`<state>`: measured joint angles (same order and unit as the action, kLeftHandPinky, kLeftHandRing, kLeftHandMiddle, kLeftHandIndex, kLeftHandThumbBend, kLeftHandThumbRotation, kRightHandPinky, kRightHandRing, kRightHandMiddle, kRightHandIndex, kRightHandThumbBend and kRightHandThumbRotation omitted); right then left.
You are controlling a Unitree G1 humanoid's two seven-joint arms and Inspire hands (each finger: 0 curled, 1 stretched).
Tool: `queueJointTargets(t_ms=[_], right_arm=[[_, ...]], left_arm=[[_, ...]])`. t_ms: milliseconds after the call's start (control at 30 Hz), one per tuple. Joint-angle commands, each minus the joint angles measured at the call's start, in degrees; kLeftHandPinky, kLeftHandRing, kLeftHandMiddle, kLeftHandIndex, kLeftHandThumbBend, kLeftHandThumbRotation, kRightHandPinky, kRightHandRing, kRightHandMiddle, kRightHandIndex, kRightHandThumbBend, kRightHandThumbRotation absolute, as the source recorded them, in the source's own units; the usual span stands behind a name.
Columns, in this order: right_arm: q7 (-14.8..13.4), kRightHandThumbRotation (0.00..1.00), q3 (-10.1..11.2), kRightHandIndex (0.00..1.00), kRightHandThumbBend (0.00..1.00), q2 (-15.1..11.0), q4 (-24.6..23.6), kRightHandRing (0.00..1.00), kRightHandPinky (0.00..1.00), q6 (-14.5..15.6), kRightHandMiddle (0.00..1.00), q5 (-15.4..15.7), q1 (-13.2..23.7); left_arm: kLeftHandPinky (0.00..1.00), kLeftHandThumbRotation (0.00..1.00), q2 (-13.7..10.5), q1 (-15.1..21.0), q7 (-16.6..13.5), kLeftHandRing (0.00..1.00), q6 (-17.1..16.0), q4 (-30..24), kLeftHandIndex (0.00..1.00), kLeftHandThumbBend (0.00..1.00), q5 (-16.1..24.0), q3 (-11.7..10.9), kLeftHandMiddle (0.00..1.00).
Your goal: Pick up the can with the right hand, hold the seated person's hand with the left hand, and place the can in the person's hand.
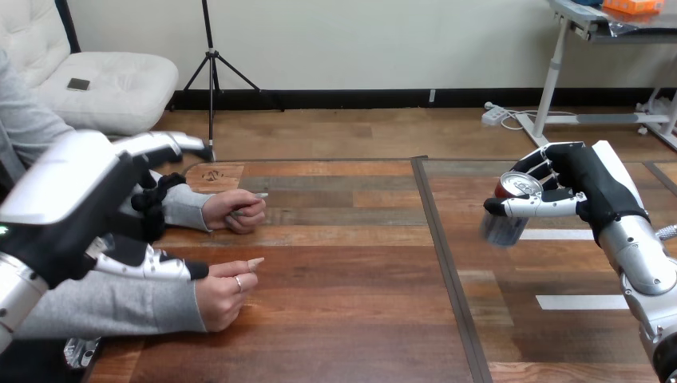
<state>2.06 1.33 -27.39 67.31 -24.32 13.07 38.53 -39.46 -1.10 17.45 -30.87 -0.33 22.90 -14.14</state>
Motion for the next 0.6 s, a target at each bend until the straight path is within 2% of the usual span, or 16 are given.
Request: queueJointTargets(t_ms=[0, 67, 200, 467, 567], right_arm=[[-0.31, 0.00, 0.55, 0.44, 0.85, -0.57, -4.09, 0.38, 0.34, -1.09, 0.43, -1.26, 3.52], [-0.23, 0.00, 0.60, 0.44, 0.86, -0.59, -4.03, 0.37, 0.34, -1.12, 0.42, -1.32, 3.52], [-0.11, 0.00, 0.57, 0.44, 0.85, -0.71, -4.03, 0.37, 0.33, -0.96, 0.42, -1.28, 3.48], [0.18, 0.00, 0.57, 0.44, 0.86, -0.88, -3.57, 0.38, 0.34, -0.55, 0.42, -1.25, 3.68], [0.33, 0.00, 0.56, 0.44, 0.87, -0.99, -3.39, 0.38, 0.34, -1.43, 0.42, -1.22, 3.61]], left_arm=[[0.63, 0.19, -3.11, 4.61, 0.96, 0.77, -0.26, 2.97, 0.78, 1.00, 0.54, 2.57, 0.80], [0.62, 0.19, -3.47, 4.97, 0.41, 0.76, -0.70, 3.74, 0.78, 1.00, 1.33, 3.07, 0.80], [0.63, 0.18, -4.15, 5.90, 2.29, 0.76, 0.27, 5.20, 0.78, 1.00, 0.04, 4.56, 0.80], [0.62, 0.14, -4.70, 7.31, 3.33, 0.76, 0.52, 7.58, 0.77, 1.00, -0.65, 6.27, 0.80], [0.62, 0.12, -4.71, 7.92, 3.26, 0.76, 0.41, 8.82, 0.77, 1.00, -0.51, 6.78, 0.80]])
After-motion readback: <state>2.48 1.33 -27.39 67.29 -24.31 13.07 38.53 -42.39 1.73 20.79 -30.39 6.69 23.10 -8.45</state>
